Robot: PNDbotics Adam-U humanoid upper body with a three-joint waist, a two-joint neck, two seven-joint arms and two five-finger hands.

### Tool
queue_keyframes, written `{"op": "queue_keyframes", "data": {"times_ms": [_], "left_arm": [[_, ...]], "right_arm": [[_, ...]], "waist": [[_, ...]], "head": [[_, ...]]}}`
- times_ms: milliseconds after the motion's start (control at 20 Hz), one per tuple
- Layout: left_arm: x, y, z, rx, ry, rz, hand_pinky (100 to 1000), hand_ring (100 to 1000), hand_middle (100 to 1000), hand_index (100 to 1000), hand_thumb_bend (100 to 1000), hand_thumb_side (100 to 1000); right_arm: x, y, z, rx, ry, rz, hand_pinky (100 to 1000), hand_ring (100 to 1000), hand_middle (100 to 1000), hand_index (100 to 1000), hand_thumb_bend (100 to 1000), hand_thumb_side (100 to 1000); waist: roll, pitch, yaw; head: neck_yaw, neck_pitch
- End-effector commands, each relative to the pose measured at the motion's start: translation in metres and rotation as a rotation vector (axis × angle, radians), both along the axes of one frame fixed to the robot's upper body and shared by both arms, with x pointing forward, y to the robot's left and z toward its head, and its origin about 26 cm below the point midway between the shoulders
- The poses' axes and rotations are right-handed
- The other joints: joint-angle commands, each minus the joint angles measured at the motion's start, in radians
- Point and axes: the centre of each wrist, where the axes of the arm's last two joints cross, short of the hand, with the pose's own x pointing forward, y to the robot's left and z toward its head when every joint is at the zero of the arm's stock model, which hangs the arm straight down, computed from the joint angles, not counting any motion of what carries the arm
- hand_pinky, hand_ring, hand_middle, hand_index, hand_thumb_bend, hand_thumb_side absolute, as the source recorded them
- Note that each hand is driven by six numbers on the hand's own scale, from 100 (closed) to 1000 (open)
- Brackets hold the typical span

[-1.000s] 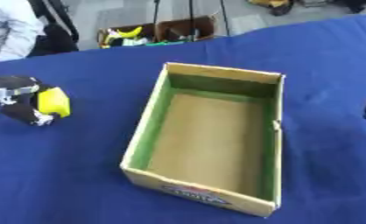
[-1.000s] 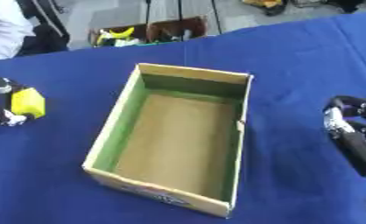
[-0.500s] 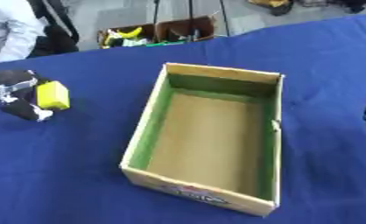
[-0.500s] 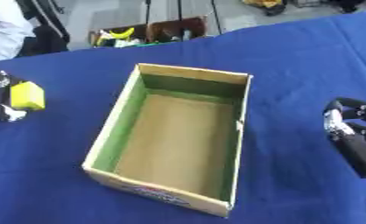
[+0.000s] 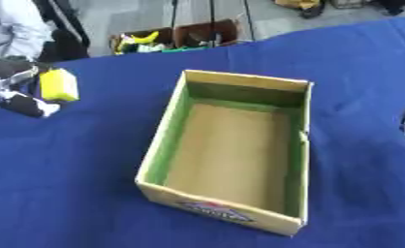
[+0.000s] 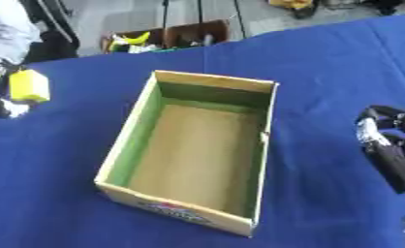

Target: Pick up objects on the table and place them in the box.

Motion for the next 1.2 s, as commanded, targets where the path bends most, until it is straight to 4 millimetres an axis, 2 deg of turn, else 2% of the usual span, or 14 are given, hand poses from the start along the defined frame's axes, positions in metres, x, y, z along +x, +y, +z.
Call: {"op": "queue_keyframes", "data": {"times_ms": [50,550,850,1200], "left_arm": [[-0.014,-0.013,0.040,0.051,-0.104,-0.044,273,435,472,651,100,445],[-0.030,-0.108,0.072,0.104,-0.183,-0.346,272,438,475,654,100,443],[-0.034,-0.153,0.077,0.087,-0.151,-0.465,272,439,476,656,100,443],[-0.034,-0.196,0.073,0.093,-0.121,-0.585,270,440,474,655,100,440]], "right_arm": [[-0.003,0.001,0.005,-0.004,-0.024,0.007,869,992,575,820,100,678],[-0.005,0.006,0.000,0.012,-0.019,0.016,869,993,575,820,100,675],[-0.005,0.009,-0.001,0.013,-0.015,0.024,868,993,575,820,100,674],[-0.005,0.010,-0.001,0.013,-0.014,0.024,868,993,575,819,100,673]], "waist": [[-0.006,-0.032,0.002],[-0.007,-0.070,0.006],[-0.007,-0.084,0.012],[-0.010,-0.086,0.009]], "head": [[-0.002,0.013],[0.001,0.025],[0.000,0.027],[-0.009,0.031]]}}
